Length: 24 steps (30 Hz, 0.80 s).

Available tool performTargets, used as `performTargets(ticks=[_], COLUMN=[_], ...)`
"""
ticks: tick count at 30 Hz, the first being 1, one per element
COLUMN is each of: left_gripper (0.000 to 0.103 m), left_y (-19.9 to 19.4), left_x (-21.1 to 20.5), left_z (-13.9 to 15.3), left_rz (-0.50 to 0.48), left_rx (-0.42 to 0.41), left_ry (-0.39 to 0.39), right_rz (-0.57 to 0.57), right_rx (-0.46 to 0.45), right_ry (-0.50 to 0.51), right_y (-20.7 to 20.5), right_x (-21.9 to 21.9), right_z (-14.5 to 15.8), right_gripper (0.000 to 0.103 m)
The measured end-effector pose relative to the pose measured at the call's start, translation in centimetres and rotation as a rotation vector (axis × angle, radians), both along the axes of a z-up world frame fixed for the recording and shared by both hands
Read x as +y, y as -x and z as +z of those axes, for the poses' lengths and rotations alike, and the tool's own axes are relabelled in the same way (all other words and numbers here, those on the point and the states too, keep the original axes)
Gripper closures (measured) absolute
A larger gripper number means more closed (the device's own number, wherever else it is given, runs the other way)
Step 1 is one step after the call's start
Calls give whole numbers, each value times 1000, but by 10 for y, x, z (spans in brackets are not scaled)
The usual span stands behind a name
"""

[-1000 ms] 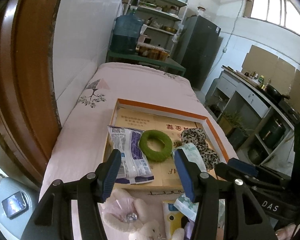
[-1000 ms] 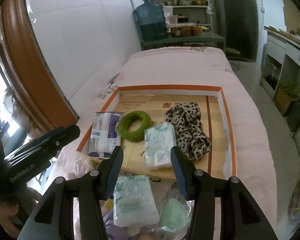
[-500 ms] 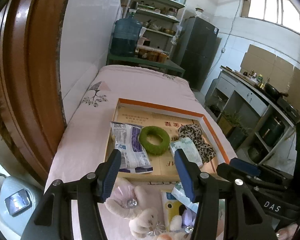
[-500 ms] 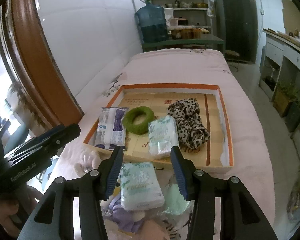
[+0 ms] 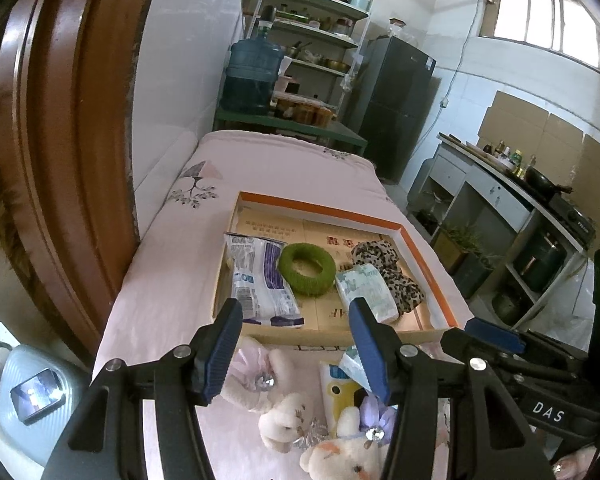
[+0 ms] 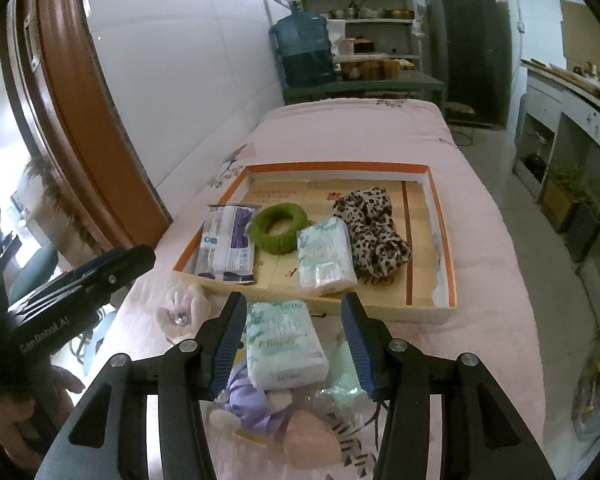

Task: Organize soft objects
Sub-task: 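Move both tools back toward the remaining soft items beside the tray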

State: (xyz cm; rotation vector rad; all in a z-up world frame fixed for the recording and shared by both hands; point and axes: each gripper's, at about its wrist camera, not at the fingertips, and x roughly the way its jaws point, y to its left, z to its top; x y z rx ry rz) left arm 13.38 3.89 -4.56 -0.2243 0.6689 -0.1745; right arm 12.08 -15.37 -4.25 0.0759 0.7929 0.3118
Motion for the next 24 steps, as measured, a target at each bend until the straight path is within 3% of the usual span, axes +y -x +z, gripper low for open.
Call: performTargets(ticks=[24], left_gripper=[48], left_y=[27], left_x=[9], left_z=[-24], left_rz=[16], left_rx=[48], left_ry=[16], right_rz=[-29], right_rx=[19], right_ry=[23], right_y=[24], right_x=[-12], right_z=[-23], right_gripper=[52])
